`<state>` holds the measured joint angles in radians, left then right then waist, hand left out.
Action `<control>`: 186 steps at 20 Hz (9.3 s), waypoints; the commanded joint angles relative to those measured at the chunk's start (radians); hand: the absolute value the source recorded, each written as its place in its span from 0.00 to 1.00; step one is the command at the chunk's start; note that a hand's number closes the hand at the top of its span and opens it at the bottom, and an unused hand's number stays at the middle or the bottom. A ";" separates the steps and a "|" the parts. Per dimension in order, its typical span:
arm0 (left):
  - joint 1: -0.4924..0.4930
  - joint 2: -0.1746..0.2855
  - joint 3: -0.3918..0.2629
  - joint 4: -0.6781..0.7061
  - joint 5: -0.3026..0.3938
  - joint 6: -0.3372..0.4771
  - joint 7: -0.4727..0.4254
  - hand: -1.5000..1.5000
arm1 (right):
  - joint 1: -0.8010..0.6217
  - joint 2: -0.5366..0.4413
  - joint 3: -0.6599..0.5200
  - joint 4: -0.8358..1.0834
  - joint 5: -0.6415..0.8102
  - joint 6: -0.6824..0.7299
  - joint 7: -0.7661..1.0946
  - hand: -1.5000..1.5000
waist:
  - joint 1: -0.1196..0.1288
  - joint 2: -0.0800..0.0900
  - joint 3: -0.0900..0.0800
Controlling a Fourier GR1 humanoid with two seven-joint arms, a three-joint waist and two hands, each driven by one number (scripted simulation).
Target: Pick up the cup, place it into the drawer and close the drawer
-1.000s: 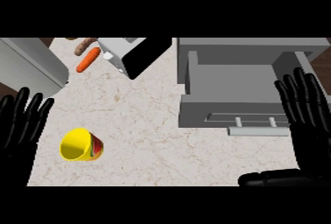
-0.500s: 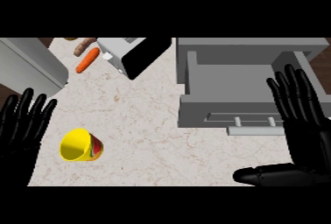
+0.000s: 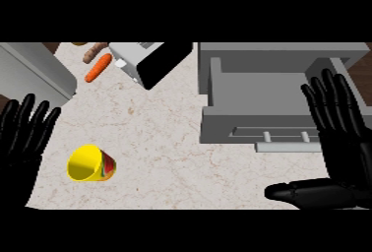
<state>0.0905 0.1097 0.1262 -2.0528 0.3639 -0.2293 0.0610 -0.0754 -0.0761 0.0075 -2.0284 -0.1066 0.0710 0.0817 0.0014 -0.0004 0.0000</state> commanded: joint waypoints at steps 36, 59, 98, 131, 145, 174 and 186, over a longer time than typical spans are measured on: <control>-0.045 0.034 0.128 0.684 -0.231 -0.117 -0.400 0.00 | -0.100 -0.021 -0.059 -0.021 -0.041 0.015 0.116 0.00 | -0.001 0.000 0.000; -0.161 0.104 0.146 1.200 -0.306 -0.144 -0.801 0.00 | 0.055 -0.040 -0.109 -0.069 -0.102 0.113 0.037 0.00 | -0.004 0.000 0.000; -0.381 0.081 0.111 1.522 -0.229 -0.252 -1.081 1.00 | -0.021 -0.036 -0.103 -0.054 -0.104 0.084 0.102 0.00 | -0.007 0.002 -0.001; -0.575 -0.109 -0.112 0.618 -0.091 0.227 -0.353 1.00 | -0.048 -0.023 -0.079 -0.087 -0.053 0.038 0.158 0.00 | -0.004 -0.001 0.000; -0.950 -0.108 -0.156 0.756 -0.178 0.444 -0.144 1.00 | -0.039 -0.037 -0.107 -0.018 -0.067 0.083 0.092 0.00 | -0.007 0.001 0.000; -1.403 -0.110 -0.457 1.572 0.141 0.642 -0.376 1.00 | -0.062 -0.079 -0.151 -0.019 -0.129 0.130 0.097 0.00 | -0.079 0.015 0.001; -1.458 -0.110 -0.630 1.725 0.182 0.643 -0.377 1.00 | -0.048 -0.024 -0.078 0.017 -0.064 0.115 0.039 0.00 | -0.094 0.023 0.002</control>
<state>-1.3209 0.0000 -0.4786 -0.3962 0.5519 0.4301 -0.3327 -0.1469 -0.1077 -0.0818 -1.9962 -0.1860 0.1887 0.1305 -0.0957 0.0217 0.0018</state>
